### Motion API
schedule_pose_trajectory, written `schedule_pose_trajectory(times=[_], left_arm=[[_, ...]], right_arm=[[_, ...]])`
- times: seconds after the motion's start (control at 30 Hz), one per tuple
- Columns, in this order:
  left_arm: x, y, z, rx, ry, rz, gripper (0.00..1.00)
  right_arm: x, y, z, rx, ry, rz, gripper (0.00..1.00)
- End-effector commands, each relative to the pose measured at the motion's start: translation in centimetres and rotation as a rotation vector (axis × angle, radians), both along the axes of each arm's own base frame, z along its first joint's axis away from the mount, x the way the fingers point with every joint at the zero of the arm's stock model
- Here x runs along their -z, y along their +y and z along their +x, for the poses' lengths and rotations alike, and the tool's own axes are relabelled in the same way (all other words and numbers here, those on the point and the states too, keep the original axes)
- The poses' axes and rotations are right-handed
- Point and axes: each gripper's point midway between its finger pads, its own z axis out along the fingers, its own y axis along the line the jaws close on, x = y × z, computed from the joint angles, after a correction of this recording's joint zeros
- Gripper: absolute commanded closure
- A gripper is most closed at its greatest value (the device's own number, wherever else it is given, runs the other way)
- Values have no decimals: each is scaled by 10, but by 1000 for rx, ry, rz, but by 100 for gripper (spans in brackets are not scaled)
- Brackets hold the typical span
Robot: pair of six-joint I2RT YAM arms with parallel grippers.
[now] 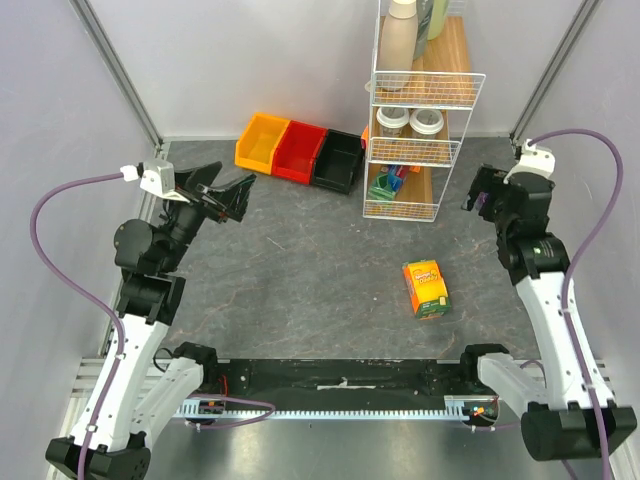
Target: Untangle the cables
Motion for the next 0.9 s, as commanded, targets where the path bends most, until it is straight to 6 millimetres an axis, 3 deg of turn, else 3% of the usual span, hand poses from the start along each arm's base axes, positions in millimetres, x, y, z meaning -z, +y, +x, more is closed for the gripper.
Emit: schedule_pose_trajectory(times=[0.0,0.1,0.2,0.47,0.7,0.87], left_arm=[[2,5,4,-38,-16,25,6],[5,1,5,-25,-7,26,6],[7,-4,4,-7,-3,28,5],[15,-19,3,48,22,34,4],[15,-27,-2,80,14,45,4],[16,-29,-2,84,16,42,4]], right_arm=[[25,-18,20,136,63,14,2],[38,-34,36,222,71,23,2],[55,-63,53,305,53,78,2],[130,-108,114,360,118,261,2],[173,-119,174,342,118,284,7],[205,-120,192,343,161,310,15]])
